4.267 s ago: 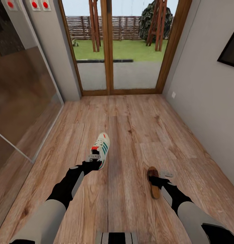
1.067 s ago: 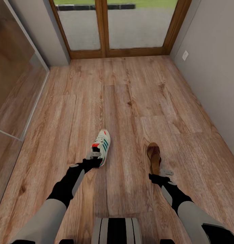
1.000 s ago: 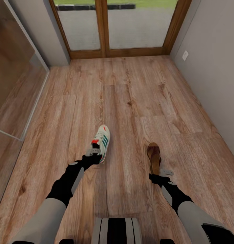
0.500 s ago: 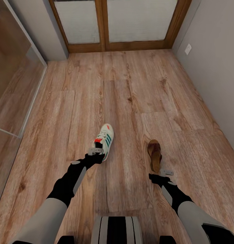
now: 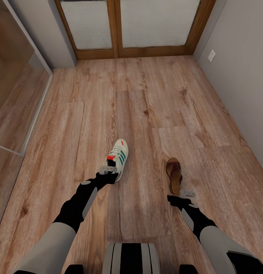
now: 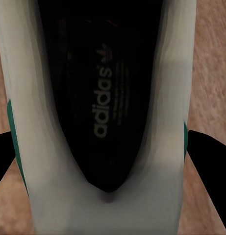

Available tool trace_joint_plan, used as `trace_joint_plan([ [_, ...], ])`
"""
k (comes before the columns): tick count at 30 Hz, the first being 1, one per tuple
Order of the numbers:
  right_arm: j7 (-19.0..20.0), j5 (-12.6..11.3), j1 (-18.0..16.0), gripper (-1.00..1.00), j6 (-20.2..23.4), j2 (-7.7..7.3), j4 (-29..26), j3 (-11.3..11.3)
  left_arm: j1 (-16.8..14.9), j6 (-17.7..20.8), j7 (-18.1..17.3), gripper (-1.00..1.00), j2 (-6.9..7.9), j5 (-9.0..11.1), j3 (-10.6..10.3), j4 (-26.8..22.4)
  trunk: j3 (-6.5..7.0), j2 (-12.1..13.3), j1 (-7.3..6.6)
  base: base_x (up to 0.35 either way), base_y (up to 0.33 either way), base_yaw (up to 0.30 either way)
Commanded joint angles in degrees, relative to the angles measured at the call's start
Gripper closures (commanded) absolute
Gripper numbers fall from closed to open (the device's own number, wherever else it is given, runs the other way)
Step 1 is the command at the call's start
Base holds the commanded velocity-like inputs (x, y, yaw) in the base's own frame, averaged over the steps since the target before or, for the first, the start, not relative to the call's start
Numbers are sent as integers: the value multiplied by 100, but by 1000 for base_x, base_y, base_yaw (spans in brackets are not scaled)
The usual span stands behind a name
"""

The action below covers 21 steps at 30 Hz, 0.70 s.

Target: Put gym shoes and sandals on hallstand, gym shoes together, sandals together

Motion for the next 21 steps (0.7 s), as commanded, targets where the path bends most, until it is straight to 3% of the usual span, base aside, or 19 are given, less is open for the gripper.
trace_joint_plan([
  [1,-3,-24,0,-100,23,1,-9,-7,-1,38,-7,100,0,40,2,-7,-3,-1,-1,9,0,0],
  [21,-3,-24,0,-100,23,4,-9,-7,-1,33,-7,100,0,40,1,-7,-3,-1,-1,67,0,0],
])
